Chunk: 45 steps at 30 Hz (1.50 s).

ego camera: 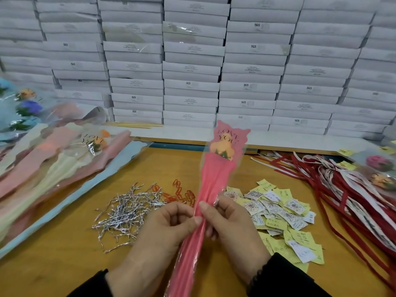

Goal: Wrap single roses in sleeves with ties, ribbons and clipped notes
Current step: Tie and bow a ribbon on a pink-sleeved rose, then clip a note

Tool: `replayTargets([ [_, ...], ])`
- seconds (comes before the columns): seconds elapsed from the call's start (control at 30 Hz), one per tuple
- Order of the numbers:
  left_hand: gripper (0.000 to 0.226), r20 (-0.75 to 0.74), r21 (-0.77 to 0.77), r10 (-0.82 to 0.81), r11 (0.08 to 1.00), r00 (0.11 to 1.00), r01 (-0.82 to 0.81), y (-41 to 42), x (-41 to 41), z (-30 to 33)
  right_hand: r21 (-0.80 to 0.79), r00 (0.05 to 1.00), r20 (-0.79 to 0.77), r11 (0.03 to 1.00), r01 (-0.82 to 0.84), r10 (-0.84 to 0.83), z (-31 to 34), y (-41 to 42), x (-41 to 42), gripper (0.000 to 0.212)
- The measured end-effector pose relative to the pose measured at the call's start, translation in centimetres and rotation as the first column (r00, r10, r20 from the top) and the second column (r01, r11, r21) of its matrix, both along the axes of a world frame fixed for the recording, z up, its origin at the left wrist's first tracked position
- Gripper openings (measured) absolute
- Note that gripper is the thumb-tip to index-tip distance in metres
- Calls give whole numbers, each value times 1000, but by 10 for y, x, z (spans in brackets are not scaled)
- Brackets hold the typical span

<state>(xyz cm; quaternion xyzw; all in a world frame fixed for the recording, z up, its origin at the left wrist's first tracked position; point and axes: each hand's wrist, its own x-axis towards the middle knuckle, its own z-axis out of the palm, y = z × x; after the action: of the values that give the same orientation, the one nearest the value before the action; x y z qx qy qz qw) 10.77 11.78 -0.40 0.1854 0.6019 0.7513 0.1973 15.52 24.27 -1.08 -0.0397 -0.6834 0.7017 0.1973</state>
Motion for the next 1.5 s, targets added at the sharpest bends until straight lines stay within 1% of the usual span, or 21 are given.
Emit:
replayTargets([
  [0.1, 16, 27, 24, -15, 1000, 1000, 14, 1, -1, -3, 1, 1000, 21, 1000, -13, 13, -2, 0, 1, 13],
  [0.2, 16, 59, 39, -41, 998, 997, 39, 0, -1, -1, -15, 998, 22, 998, -58, 59, -1, 2, 4, 11],
  [0.37, 10, 71, 26, 26, 999, 997, -28, -3, -4, -2, -14, 994, 53, 995, -96, 97, -2, 1, 6, 13],
  [0.47, 12, 74, 21, 61, 998, 995, -62, -4, -4, -2, -6, 994, 68, 996, -85, 85, -2, 1, 7, 15],
  [0.6, 15, 63, 24, 55, 998, 997, -57, -5, -4, 0, -14, 996, 47, 997, -70, 71, -1, -2, 8, 7],
  [0.63, 14, 56, 31, 62, 997, 996, -64, -4, -3, 1, -27, 998, 43, 998, -55, 56, 0, -2, 8, 6],
  [0.73, 12, 44, 51, 95, 994, 995, -97, -5, -4, 0, -62, 998, 46, 998, 33, -30, -1, -1, 7, 14],
  [0.83, 12, 13, 39, 99, 994, 995, -100, -6, -5, 0, -61, 996, 50, 995, 73, -70, 0, 1, 8, 12],
  [0.93, 13, -2, 36, 91, 995, 996, -91, -7, -5, 0, -57, 996, 72, 997, 56, -52, -1, 2, 8, 14],
  [1.03, 16, -29, 39, 92, 995, 995, -91, -7, -5, 0, -89, 995, 103, 996, 3, 6, -2, 2, 9, 16],
  [1.13, 16, -44, 28, 100, 995, 994, -99, -5, -3, -2, -122, 993, 94, 991, -53, 65, -1, 0, 10, 21],
  [1.2, 13, -59, 13, 90, 996, 994, -90, -5, -2, -2, -137, 992, 86, 987, -80, 93, -1, 0, 10, 16],
  [1.27, 9, -58, 7, 68, 998, 996, -68, -5, -1, 0, -142, 992, 78, 986, -86, 97, -2, -1, 10, 9],
  [1.33, 7, -50, 8, 64, 998, 997, -64, -6, 0, 1, -149, 995, 62, 986, -72, 82, -2, 0, 10, 8],
  [1.5, 13, -23, 8, 90, 996, 996, -90, -7, -2, 0, -146, 997, 42, 987, -63, 70, -1, -1, 9, 10],
])
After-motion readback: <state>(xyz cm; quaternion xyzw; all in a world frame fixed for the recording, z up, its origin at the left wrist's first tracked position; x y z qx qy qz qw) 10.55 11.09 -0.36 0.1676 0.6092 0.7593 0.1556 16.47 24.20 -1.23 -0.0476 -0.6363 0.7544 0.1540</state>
